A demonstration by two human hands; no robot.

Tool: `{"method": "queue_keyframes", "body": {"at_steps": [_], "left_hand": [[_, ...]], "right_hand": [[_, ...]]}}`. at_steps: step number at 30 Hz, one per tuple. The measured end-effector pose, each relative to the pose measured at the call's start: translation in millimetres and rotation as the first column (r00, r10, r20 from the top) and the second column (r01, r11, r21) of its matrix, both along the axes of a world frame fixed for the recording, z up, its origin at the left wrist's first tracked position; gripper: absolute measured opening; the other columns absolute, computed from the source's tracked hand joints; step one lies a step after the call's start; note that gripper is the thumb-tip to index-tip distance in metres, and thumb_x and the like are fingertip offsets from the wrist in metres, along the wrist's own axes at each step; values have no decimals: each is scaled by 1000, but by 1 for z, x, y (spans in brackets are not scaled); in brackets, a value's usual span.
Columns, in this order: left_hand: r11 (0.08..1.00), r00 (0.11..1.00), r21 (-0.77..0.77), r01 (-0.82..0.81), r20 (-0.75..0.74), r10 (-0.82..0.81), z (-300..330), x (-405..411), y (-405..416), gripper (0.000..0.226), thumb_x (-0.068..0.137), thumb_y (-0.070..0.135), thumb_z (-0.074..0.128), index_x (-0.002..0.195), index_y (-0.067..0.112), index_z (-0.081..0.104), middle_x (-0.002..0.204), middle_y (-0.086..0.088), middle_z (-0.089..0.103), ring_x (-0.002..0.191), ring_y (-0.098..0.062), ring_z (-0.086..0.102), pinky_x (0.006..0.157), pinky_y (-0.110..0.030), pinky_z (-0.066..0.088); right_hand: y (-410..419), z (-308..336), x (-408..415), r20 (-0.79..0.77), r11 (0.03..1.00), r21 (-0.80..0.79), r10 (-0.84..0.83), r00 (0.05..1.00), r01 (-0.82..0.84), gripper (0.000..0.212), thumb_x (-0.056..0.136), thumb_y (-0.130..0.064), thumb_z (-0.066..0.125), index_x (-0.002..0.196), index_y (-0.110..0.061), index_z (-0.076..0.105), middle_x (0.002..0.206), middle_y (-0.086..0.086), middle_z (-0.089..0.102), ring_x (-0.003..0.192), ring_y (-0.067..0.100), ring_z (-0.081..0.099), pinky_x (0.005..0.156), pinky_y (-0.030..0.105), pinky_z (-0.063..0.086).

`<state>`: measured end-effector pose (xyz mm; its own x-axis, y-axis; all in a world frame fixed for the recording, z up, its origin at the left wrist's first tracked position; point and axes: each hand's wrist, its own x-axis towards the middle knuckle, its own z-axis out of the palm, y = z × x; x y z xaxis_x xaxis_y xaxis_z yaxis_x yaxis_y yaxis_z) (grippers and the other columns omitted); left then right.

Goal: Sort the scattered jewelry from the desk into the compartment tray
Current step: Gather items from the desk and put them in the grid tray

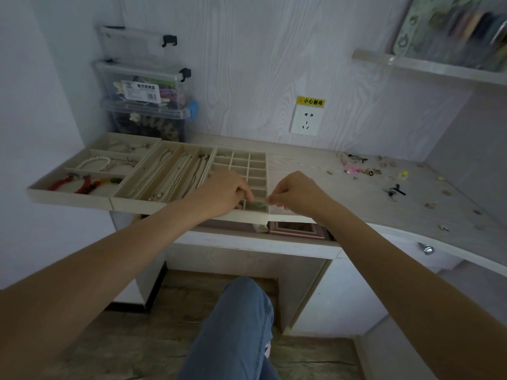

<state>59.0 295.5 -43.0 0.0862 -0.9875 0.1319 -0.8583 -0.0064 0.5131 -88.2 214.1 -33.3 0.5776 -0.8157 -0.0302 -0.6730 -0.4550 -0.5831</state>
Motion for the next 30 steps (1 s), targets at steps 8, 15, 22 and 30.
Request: {"method": "queue_keyframes", "body": {"at_steps": [8, 15, 22, 30], "left_hand": [[993, 990, 112, -45, 140, 29, 1, -14, -16, 30, 97, 13, 41, 100, 3, 70, 97, -13, 67, 87, -23, 63, 78, -29, 47], [989, 989, 138, -55, 142, 35, 3, -7, -17, 29, 96, 13, 42, 100, 3, 69, 91, -12, 66, 83, -21, 61, 77, -29, 46], [991, 992, 125, -43, 125, 28, 7, -3, -15, 28, 97, 14, 42, 106, 11, 69, 91, -3, 63, 79, -14, 55, 74, -25, 44], [980, 989, 200, -19, 147, -11, 13, -4, -20, 28, 96, 18, 44, 101, 13, 71, 105, -3, 68, 97, -17, 61, 93, -32, 46]], "right_hand": [[3, -2, 11, -148, 980, -186, 38, 988, -66, 25, 84, -15, 67, 95, 7, 69, 97, 22, 69, 80, 26, 64, 74, 32, 53], [7, 0, 11, -165, 967, -229, 76, 983, -113, 15, 83, -9, 65, 90, 4, 70, 95, 16, 69, 87, 27, 65, 83, 32, 53], [12, -10, 17, -222, 953, -277, 61, 973, -123, 18, 84, -11, 64, 69, -4, 57, 82, 15, 63, 72, 29, 60, 72, 37, 54], [6, 6, 17, -285, 958, -240, 83, 955, -155, 19, 89, -5, 54, 98, 6, 68, 98, 20, 68, 90, 33, 66, 84, 43, 54]]}}
